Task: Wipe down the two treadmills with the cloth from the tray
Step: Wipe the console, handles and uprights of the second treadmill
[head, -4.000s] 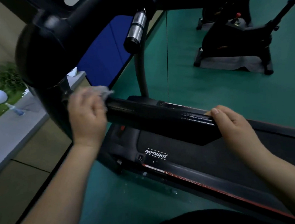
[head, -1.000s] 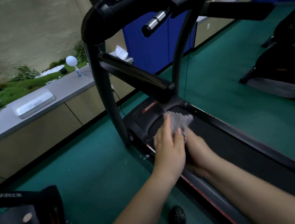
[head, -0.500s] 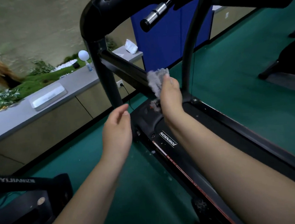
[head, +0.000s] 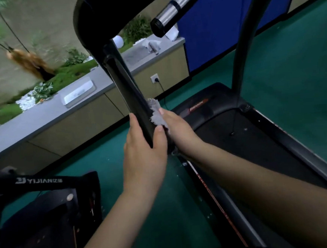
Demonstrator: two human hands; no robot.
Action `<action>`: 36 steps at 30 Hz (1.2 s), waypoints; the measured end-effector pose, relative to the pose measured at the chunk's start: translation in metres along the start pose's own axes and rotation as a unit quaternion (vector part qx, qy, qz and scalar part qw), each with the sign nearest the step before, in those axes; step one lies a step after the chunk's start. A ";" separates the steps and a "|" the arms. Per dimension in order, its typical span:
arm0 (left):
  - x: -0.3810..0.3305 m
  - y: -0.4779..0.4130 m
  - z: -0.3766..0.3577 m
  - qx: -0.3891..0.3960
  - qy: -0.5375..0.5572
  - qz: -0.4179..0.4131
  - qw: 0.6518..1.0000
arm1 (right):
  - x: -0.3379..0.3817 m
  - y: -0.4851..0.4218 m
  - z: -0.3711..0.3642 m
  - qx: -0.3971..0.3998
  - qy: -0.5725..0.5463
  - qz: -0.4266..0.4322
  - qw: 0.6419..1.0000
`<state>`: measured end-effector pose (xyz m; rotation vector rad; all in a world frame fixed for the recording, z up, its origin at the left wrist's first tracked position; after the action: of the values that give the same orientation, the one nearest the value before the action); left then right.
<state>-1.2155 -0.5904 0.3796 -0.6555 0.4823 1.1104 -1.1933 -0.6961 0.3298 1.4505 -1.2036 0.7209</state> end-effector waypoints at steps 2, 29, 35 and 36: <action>0.000 0.001 0.002 0.003 -0.021 -0.007 1.000 | -0.004 0.012 0.001 0.026 -0.023 0.014 0.999; -0.011 0.000 0.004 0.014 -0.148 -0.017 0.989 | 0.091 -0.240 -0.065 0.057 0.067 -0.067 0.994; -0.013 -0.001 0.003 0.022 -0.160 -0.022 0.987 | 0.084 -0.229 -0.058 0.077 0.024 -0.017 0.997; -0.013 -0.001 0.003 0.023 -0.164 -0.023 0.986 | 0.080 -0.224 -0.055 0.084 -0.001 -0.017 0.996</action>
<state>-1.2190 -0.5971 0.3910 -0.4294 0.2081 1.1328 -0.9494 -0.6841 0.3387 1.6051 -1.1390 0.8137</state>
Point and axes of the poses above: each hand's wrist, its own y-axis away from the middle knuckle, its own z-axis out of the back of the hand, x = y × z, the point moved 6 cm from there along -y, towards the middle knuckle, and after that the axes turned 11 degrees about -z, right-handed, at the moved point
